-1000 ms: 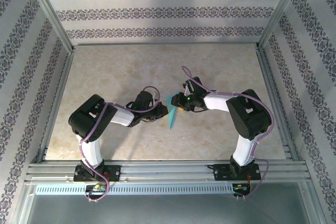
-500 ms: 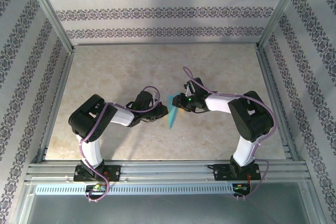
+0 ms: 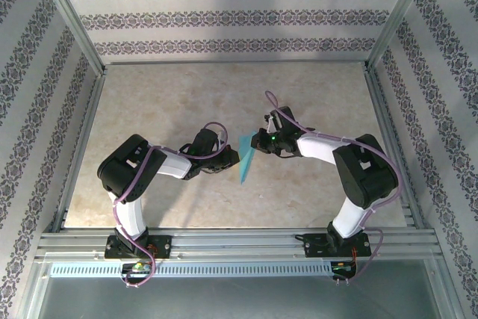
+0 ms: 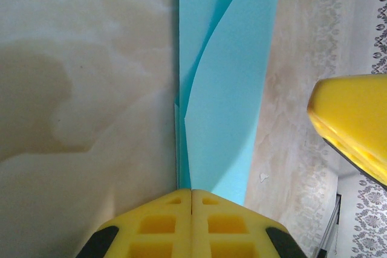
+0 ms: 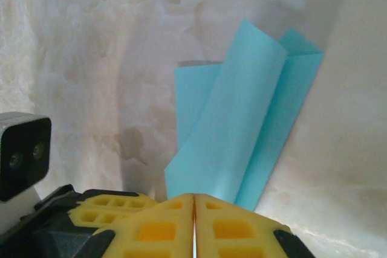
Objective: Fold a paper plane with a square sheet of paper (fold left side to right side)
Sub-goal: Fold the wing for the fifth time at the center of the table.
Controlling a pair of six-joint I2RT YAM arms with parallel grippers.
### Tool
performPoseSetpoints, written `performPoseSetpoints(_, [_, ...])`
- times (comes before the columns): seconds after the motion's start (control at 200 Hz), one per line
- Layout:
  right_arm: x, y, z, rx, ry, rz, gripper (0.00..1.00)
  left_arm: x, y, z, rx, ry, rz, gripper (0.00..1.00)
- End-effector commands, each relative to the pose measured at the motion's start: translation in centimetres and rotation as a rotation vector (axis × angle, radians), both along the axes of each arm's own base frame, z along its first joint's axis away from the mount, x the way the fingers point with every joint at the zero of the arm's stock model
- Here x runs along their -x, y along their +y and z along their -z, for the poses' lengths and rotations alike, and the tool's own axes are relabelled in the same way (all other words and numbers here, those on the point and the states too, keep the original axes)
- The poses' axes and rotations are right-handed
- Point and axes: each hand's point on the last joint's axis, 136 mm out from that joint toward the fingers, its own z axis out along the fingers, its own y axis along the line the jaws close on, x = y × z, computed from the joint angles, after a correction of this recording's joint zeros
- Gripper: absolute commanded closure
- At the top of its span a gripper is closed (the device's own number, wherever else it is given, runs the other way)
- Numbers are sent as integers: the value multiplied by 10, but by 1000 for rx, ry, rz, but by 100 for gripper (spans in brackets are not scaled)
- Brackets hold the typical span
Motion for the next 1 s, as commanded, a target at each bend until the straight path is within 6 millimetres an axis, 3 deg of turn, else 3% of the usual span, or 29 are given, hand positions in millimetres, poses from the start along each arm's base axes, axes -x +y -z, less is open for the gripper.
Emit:
performPoseSetpoints(0.0, [-4, 14, -2, -9, -4, -40, 95, 16, 25, 44, -147, 128, -45, 100])
performPoseSetpoints(0.42, [0, 9, 26, 54, 52, -32, 97, 16, 24, 45, -151, 133, -42, 100])
performPoseSetpoints(0.999, [6, 2, 39, 87, 85, -24, 100, 17, 21, 48, -152, 145, -31, 100])
